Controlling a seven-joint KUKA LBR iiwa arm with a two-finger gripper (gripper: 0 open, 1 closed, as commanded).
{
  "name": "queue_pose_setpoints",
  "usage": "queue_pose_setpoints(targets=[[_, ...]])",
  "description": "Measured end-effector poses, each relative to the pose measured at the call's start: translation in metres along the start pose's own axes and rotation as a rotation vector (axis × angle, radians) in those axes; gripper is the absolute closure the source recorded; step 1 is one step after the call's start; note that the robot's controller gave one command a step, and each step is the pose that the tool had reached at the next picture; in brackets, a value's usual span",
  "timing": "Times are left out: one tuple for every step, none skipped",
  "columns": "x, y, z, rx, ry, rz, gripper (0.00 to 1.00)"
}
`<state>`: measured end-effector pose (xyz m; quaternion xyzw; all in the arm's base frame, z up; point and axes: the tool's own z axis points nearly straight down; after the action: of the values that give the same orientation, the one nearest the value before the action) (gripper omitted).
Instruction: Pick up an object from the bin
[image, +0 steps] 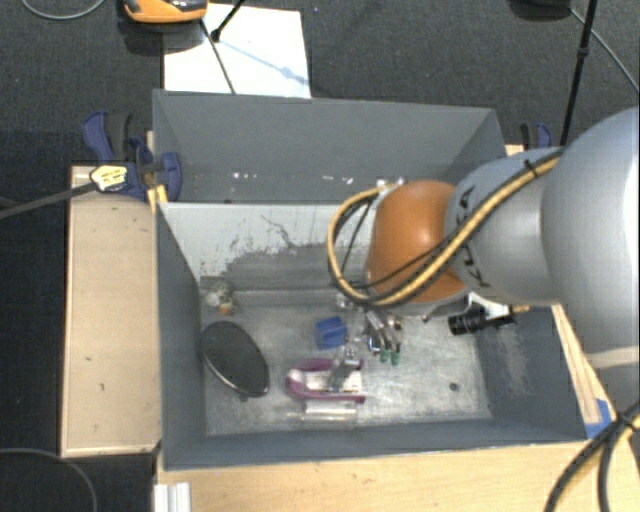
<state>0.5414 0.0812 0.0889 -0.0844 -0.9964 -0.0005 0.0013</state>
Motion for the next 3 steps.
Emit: queue_pose_setpoints(targets=[[-0.033, 0.014, 0.007, 0.001, 0.014, 0.086, 0.0], [-0.033, 0.014, 0.007, -0.001, 0.011, 0.088, 1.0], [-0.037, 0.022, -0.095, -0.004, -0.013, 0.039, 1.0]])
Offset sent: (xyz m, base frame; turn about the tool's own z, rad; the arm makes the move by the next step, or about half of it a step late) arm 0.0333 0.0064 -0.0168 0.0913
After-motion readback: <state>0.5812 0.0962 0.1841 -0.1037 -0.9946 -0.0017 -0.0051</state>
